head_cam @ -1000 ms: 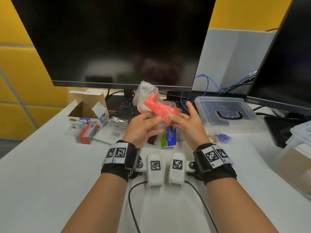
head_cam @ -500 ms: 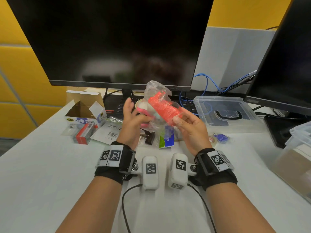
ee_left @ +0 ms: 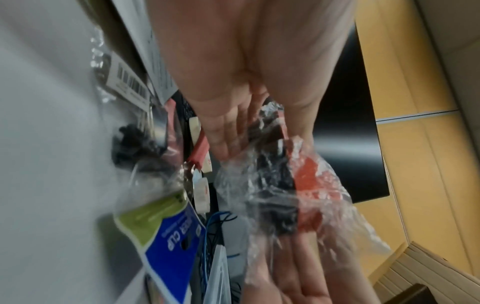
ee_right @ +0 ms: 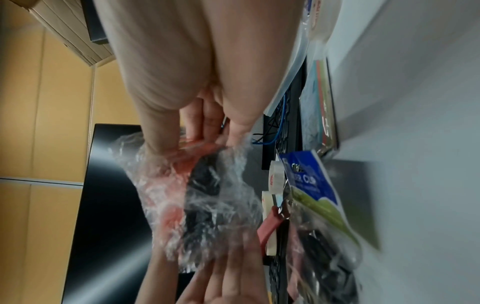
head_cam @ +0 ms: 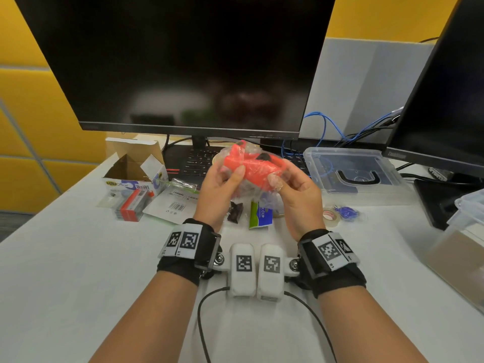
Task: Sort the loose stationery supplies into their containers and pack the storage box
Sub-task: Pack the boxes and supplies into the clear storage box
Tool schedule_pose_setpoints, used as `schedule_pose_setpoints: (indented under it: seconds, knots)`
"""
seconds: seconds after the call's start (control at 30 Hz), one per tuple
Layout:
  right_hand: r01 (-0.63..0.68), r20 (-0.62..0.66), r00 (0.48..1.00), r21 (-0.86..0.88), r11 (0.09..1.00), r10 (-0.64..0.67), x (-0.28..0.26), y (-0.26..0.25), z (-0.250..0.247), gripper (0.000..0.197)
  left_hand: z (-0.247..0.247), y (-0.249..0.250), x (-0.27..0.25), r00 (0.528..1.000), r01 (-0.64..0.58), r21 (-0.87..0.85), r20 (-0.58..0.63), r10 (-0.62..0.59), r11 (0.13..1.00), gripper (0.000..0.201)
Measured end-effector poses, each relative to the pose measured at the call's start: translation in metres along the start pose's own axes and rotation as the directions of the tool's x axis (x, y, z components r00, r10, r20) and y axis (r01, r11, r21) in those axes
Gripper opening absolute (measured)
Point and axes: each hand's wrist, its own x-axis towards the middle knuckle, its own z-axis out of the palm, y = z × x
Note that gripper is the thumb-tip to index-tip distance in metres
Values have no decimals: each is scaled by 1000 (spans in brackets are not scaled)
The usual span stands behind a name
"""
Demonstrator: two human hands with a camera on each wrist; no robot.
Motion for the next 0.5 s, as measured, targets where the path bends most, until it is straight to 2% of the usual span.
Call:
schedule_pose_setpoints:
  seconds: [0.1,0.23,0.4,0.5]
  knots:
    - [16,-46,999,-9,1000,-17,-1,2,1,36,3,-2,-3,999,34,14,18,-35,999,25]
    - [19,-81,996,-90,996,-27,-1,4,2,44,3,-1,-3,995,67,-10,69,-66,998,28]
    - [82,-12,996,-171,982,-86,-4,0,6,47,5,5,-4,979,161,-212,157,-129,964,45]
    - [94,46,995,-210,973,-86,-6,-1,9,51,4,4,-5,979,177,-243,140,-146,954,36]
